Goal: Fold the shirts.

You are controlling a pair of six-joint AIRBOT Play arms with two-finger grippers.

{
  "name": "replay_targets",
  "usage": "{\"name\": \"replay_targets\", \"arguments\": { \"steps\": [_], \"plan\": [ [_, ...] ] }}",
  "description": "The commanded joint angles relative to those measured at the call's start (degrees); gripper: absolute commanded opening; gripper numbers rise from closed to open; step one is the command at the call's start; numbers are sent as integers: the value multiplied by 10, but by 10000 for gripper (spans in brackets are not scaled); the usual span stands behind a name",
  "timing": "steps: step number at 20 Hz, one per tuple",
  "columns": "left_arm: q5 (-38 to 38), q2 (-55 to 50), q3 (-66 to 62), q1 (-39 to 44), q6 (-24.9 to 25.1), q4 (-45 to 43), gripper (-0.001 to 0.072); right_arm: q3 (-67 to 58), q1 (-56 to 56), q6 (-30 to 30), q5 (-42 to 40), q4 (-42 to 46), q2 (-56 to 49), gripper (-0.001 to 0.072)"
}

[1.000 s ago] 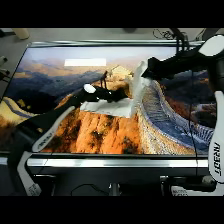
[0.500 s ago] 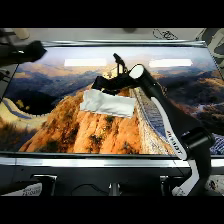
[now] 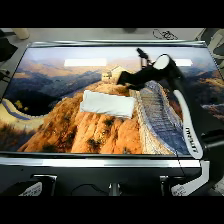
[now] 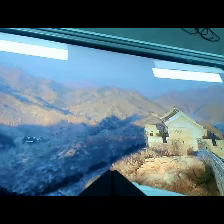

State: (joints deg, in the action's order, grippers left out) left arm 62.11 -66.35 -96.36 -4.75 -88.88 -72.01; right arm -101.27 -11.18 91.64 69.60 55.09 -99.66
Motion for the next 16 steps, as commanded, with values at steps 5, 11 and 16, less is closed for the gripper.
{"name": "replay_targets", "arguments": {
  "steps": [5,11,16],
  "plan": [
    [13,5,0,10,10,-2,23,119,84,12,46,-15,-48,630],
    [35,5,0,17,10,-2,23,119,20,1,-42,-90,-116,598],
    [35,5,0,17,8,-2,23,110,20,-12,-72,-122,-129,21]
  ]
}}
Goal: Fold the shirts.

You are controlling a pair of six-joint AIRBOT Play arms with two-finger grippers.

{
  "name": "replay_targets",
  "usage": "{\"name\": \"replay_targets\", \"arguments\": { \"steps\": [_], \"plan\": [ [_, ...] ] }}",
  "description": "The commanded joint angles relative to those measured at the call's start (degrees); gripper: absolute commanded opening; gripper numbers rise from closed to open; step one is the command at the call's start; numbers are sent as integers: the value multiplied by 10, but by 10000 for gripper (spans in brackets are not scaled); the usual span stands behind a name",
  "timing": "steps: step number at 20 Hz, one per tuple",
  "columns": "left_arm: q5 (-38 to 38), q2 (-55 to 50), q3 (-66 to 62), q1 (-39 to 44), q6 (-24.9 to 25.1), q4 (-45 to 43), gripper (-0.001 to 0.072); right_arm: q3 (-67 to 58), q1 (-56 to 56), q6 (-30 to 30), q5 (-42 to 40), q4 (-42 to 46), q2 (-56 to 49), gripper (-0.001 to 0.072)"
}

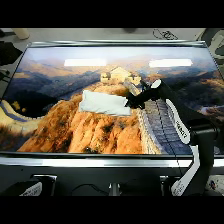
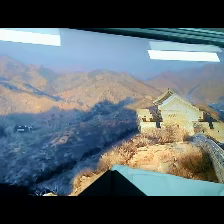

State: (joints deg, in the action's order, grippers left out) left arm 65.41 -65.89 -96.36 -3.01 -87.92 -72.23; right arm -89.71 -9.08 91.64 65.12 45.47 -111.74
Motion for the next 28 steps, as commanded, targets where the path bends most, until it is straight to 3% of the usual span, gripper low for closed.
{"name": "replay_targets", "arguments": {
  "steps": [1,5,17,28],
  "plan": [
    [2,0,0,0,-1,0,23,-20,8,-27,-27,-25,-5,20],
    [2,0,0,0,-1,0,23,-82,91,-14,-32,-12,26,19],
    [2,0,0,0,-2,2,23,-87,410,20,26,56,130,19],
    [29,0,0,13,-1,2,23,-87,487,39,49,97,136,19]
  ]
}}
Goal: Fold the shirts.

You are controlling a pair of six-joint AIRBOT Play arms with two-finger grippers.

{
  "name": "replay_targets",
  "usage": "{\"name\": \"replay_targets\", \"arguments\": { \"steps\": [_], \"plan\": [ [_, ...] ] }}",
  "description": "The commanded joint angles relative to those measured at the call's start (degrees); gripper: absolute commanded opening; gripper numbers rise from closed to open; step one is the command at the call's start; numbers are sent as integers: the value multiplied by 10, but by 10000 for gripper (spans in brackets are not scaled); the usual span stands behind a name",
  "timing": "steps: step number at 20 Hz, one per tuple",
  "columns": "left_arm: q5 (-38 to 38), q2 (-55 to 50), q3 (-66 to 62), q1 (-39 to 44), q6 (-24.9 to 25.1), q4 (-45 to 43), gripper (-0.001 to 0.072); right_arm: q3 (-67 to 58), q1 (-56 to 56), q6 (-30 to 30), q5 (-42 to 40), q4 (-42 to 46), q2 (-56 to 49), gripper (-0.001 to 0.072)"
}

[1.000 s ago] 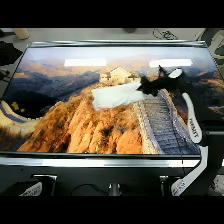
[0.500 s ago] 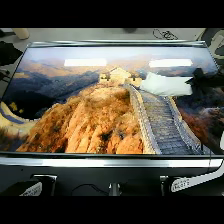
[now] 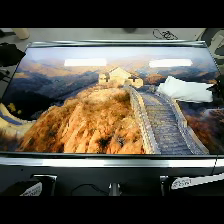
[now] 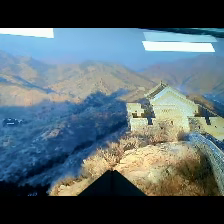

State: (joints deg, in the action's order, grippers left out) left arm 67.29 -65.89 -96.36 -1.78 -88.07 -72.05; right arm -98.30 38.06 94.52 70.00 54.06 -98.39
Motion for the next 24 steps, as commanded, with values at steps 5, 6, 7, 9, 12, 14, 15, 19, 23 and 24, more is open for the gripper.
{"name": "replay_targets", "arguments": {
  "steps": [5,6,7,9,12,14,15,19,23,24],
  "plan": [
    [12,0,0,1,0,0,23,-1,46,17,6,13,3,19],
    [14,0,0,1,0,0,23,-1,52,18,6,13,3,19],
    [18,0,0,1,0,0,23,-1,60,19,5,13,3,19],
    [24,0,0,1,0,0,23,-1,75,22,6,13,3,19],
    [24,1,0,1,0,0,23,-1,94,25,12,21,3,19],
    [24,1,0,1,0,0,23,-1,100,56,19,52,3,19],
    [24,1,0,1,0,0,23,-1,100,70,23,78,3,19],
    [24,2,0,1,0,0,23,-1,100,123,64,192,4,19],
    [24,2,0,1,1,0,23,0,100,139,115,292,4,21],
    [24,2,0,1,1,0,23,0,100,139,122,298,4,21]
  ]
}}
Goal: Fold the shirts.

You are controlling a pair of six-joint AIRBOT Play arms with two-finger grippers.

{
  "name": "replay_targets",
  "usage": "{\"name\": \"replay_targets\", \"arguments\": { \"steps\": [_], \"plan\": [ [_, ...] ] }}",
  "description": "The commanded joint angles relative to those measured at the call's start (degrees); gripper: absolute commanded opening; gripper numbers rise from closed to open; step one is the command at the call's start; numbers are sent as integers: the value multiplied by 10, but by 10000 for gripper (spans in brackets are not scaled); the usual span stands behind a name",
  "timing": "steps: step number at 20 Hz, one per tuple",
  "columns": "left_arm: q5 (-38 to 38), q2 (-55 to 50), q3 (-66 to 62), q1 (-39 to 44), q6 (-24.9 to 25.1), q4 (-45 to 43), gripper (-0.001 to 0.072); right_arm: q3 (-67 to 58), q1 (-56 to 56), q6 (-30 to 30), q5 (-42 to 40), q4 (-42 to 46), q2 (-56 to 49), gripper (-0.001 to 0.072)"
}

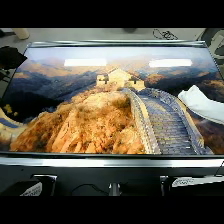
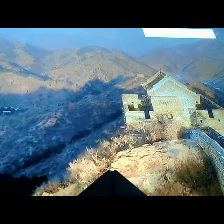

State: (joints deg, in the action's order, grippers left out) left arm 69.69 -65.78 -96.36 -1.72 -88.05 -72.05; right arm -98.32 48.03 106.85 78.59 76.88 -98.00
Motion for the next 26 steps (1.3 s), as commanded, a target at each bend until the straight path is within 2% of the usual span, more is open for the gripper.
{"name": "replay_targets", "arguments": {
  "steps": [1,6,13,19,26],
  "plan": [
    [0,0,0,0,0,0,23,0,0,19,41,74,0,21],
    [10,1,0,0,3,0,23,12,0,28,70,123,4,21],
    [14,1,0,0,7,0,23,172,0,91,3,125,77,21],
    [14,1,0,0,7,0,24,288,0,123,-39,181,131,21],
    [15,1,0,0,7,0,23,295,0,125,-22,237,136,22]
  ]
}}
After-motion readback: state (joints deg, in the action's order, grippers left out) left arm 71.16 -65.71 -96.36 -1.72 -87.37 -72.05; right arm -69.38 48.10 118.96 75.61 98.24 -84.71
